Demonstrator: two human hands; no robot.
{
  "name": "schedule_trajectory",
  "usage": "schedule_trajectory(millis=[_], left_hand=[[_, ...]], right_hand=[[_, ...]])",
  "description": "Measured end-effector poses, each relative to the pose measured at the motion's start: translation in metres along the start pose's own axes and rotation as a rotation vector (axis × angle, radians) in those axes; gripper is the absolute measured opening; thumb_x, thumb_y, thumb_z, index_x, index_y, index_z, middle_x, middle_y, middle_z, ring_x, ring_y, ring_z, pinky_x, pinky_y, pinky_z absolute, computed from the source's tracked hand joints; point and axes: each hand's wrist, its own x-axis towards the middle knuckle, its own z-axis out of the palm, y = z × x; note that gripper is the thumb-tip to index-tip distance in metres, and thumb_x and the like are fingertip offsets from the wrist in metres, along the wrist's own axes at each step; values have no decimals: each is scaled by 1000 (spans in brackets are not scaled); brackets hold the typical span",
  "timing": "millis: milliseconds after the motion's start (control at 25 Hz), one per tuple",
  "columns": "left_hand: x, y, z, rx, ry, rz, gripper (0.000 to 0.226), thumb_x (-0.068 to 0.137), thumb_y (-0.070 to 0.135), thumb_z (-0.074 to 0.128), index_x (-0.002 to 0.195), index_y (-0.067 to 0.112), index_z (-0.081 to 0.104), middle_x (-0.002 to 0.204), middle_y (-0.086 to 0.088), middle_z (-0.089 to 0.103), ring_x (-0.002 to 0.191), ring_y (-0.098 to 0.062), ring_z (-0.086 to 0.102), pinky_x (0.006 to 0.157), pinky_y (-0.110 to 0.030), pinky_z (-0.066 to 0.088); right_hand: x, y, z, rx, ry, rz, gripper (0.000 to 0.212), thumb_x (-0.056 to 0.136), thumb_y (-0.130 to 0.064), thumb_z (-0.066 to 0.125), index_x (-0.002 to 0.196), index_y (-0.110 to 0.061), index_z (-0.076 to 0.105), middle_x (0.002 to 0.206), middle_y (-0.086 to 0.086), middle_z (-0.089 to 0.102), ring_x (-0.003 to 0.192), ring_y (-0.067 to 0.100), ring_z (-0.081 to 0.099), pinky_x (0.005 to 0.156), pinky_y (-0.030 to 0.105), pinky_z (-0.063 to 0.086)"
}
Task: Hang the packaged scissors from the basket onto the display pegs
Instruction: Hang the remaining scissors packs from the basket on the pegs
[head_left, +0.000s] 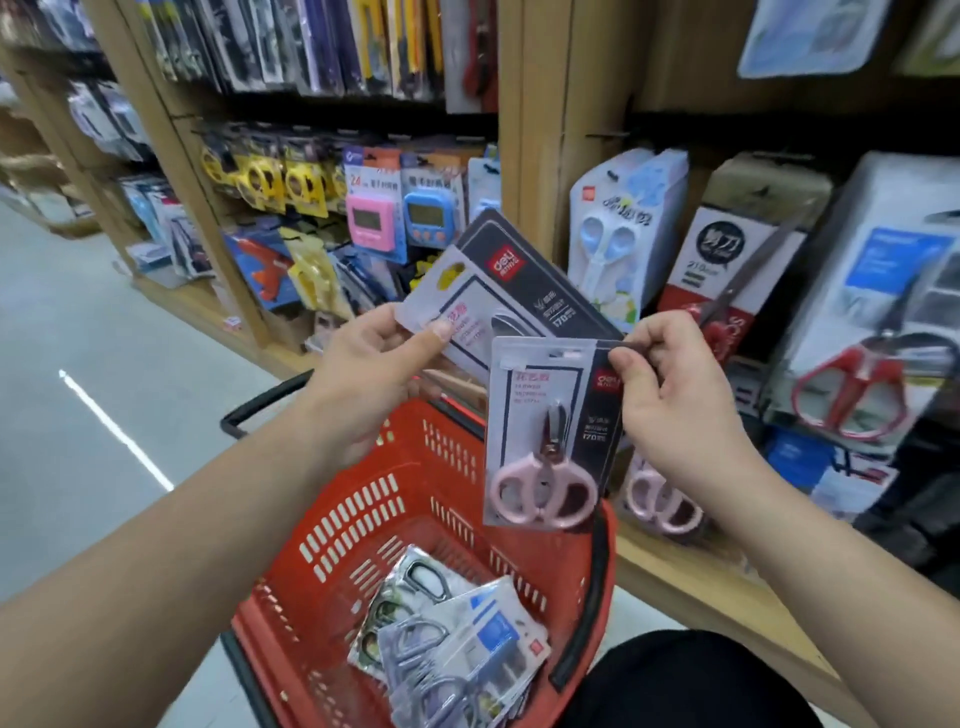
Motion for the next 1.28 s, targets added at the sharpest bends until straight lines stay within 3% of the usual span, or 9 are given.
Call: schedule_trajectory(millis=[80,160,360,480,560,640,760,960,1280], left_hand=[[10,14,35,-92,-33,63,17,105,18,62,122,12,63,108,-9,79,91,-25,76,68,-35,60],[20,28,69,-166,-105,102,18,109,16,55,127,14,57,115,-12,77,101,-30,76,80,-39,64],[22,26,153,-79,-212,134,17,109,13,54,126,14,57,116,-18,75,104,-29,74,84,-45,62],[14,-9,184,69,-307,108,15,109,14,56,120,22,63,108,-9,78,98,-23,77,79,-40,64],[14,-37,194,155,-333,69,13,109,19,56,120,19,63,110,-8,79,99,-23,77,73,-36,64],[13,-65,199,238,-339,6,14,108,23,58,116,12,63,109,-12,78,99,-25,77,71,-42,65],[14,-103,206,376,-427,-50,11,107,20,60,102,12,64,103,-18,77,91,-26,74,81,-56,62],[35,-134,213,527,-513,-95,16,105,17,64,91,22,69,73,12,71,61,3,59,66,-20,54],[71,-158,229,447,-372,-177,10,106,20,61,102,16,69,80,5,74,57,5,64,56,-16,53]], right_hand=[[5,-13,-26,20,46,-22,22,107,-11,54,95,-29,48,80,3,61,65,8,55,62,28,44],[6,-26,-58,60,119,-22,19,109,-13,52,98,-28,48,88,8,67,73,11,64,64,29,51],[-5,-15,-122,76,267,-16,24,108,-8,53,94,-27,49,79,8,64,68,12,59,64,32,49],[-29,27,-134,-55,179,46,26,106,-4,54,92,-25,48,79,14,62,68,11,56,70,36,46],[-41,51,-140,-203,84,100,22,106,-9,54,92,-24,47,69,2,55,58,4,48,64,32,41],[-49,66,-147,-306,48,148,17,106,-14,55,94,-22,47,62,-5,50,53,4,46,59,26,37],[-54,81,-149,-465,-56,218,14,107,-21,54,96,-23,45,64,0,56,58,12,52,64,40,44],[-46,99,-152,-560,-131,339,9,108,-23,52,99,-24,48,68,-6,55,64,13,51,59,36,38],[-39,143,-128,-355,-73,416,24,107,-15,54,91,-33,60,72,-20,65,66,-11,57,56,11,37]])
